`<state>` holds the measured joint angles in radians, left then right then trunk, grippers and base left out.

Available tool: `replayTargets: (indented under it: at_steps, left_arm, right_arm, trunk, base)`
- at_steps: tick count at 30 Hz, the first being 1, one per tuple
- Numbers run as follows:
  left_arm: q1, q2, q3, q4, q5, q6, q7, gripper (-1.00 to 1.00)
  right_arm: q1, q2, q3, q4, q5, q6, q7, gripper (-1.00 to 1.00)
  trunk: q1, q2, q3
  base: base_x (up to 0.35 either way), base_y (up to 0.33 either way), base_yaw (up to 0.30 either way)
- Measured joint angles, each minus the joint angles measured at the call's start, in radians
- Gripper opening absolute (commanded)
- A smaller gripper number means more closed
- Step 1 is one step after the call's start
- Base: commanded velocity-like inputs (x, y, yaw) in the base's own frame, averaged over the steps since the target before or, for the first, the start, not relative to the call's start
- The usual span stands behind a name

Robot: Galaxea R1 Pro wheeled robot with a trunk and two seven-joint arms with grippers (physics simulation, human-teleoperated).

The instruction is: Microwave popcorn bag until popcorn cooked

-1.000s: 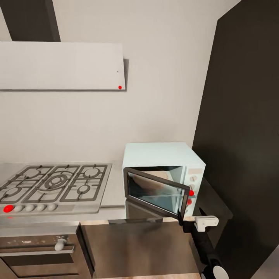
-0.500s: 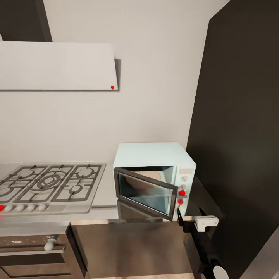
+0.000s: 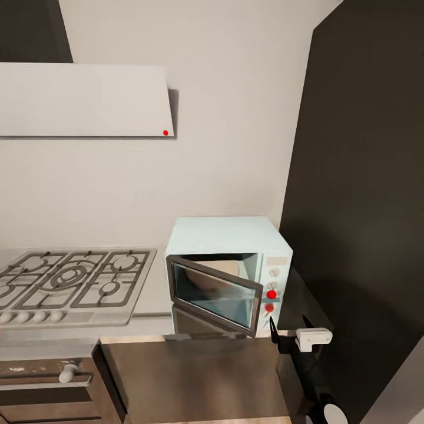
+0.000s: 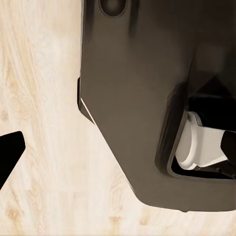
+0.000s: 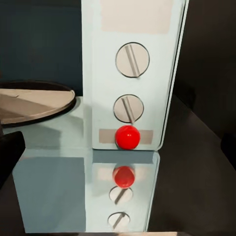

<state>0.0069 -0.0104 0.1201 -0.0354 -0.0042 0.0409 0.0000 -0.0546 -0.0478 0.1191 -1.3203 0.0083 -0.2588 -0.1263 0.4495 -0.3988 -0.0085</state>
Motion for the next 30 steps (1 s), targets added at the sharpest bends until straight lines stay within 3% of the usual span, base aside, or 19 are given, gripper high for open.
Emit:
replayTargets:
  at_steps: [8, 17, 30]
  left_arm:
    - [0.0, 0.001, 0.0, 0.0, 0.001, -0.001, 0.0, 1.0]
    - [0.0, 0.002, 0.0, 0.0, 0.001, -0.001, 0.001, 1.0]
    - [0.0, 0.002, 0.0, 0.0, 0.001, -0.001, 0.001, 1.0]
  right_arm:
    - [0.0, 0.0, 0.0, 0.0, 0.0, 0.0, 0.0, 1.0]
    - [0.0, 0.0, 0.0, 0.0, 0.0, 0.0, 0.0, 1.0]
    - [0.0, 0.0, 0.001, 0.0, 0.0, -0.001, 0.003, 1.0]
  trunk:
    - [0.0, 0.0, 0.0]
    - [0.0, 0.0, 0.0]
    - [0.0, 0.0, 0.0]
  base:
    - [0.059, -0.006, 0.0]
    - [0.276, 0.0, 0.0]
    - [0.049, -0.002, 0.0]
